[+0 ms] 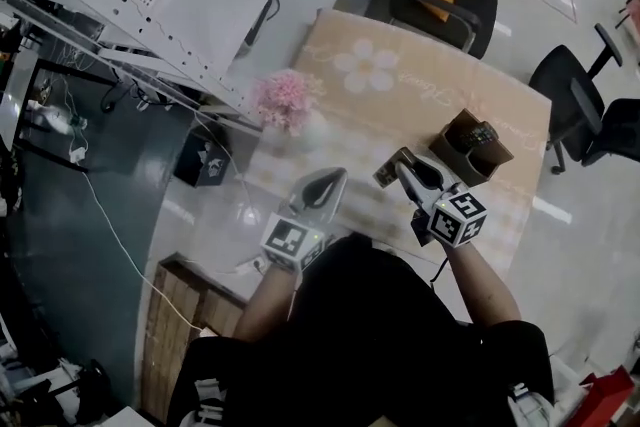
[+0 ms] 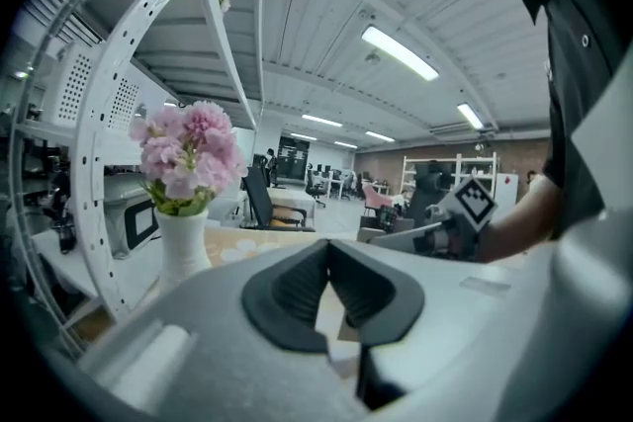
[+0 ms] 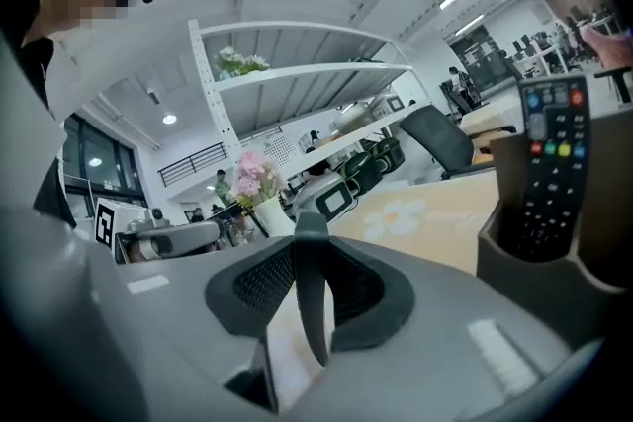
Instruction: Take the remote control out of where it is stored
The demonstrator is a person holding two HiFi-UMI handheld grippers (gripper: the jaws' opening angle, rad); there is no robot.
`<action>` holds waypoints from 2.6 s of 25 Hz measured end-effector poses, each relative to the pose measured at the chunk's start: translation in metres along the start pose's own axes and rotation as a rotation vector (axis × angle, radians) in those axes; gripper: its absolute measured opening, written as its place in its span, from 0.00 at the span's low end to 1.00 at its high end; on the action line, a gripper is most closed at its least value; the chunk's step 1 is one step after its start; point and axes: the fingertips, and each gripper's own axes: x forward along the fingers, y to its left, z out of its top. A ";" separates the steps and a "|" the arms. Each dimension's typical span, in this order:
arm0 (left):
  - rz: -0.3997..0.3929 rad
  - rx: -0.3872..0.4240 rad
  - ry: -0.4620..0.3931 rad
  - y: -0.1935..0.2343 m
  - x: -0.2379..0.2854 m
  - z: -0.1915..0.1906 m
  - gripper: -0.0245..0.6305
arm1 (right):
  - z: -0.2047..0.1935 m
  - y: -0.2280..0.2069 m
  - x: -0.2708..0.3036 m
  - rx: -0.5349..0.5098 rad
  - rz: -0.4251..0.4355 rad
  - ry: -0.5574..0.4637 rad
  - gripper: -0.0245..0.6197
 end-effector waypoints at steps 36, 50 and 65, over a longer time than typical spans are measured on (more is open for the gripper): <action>0.101 -0.034 0.092 0.081 0.013 -0.032 0.04 | -0.044 -0.064 0.146 0.480 -0.018 0.097 0.22; 0.097 -0.049 0.128 0.089 0.022 -0.048 0.04 | -0.063 -0.090 0.160 0.472 -0.170 0.168 0.27; 0.110 -0.062 0.146 0.093 0.016 -0.052 0.04 | -0.077 -0.105 0.164 0.436 -0.360 0.297 0.32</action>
